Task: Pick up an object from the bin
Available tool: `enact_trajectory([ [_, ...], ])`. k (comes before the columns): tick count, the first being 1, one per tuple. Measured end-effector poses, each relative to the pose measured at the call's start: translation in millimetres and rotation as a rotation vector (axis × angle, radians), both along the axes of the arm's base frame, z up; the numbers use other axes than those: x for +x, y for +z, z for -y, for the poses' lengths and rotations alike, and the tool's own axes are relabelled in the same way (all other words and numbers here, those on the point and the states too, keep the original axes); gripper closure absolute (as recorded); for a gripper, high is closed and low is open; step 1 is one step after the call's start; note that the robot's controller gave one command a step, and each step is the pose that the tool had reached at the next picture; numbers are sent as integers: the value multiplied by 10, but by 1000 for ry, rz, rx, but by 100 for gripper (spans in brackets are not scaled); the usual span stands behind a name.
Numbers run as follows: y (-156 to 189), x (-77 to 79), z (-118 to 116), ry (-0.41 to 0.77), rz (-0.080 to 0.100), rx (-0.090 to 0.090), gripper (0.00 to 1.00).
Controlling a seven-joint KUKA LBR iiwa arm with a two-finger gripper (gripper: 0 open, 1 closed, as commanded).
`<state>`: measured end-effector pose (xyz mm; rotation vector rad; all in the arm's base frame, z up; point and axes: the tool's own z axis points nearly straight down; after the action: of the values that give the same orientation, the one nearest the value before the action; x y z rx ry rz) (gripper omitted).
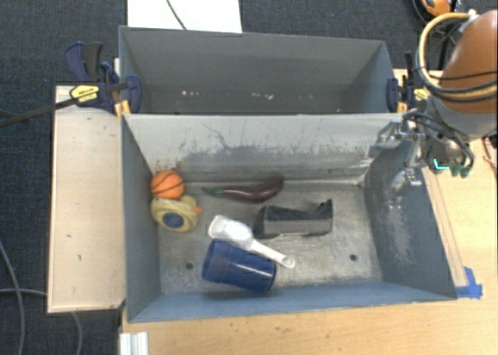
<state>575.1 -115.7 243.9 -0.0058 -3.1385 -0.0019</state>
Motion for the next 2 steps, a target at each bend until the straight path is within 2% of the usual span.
enact_trajectory([
  [1, 41, 15, -3, 3, 8, -2, 0],
  [2, -496, 79, -57, 30, 13, -3, 0],
])
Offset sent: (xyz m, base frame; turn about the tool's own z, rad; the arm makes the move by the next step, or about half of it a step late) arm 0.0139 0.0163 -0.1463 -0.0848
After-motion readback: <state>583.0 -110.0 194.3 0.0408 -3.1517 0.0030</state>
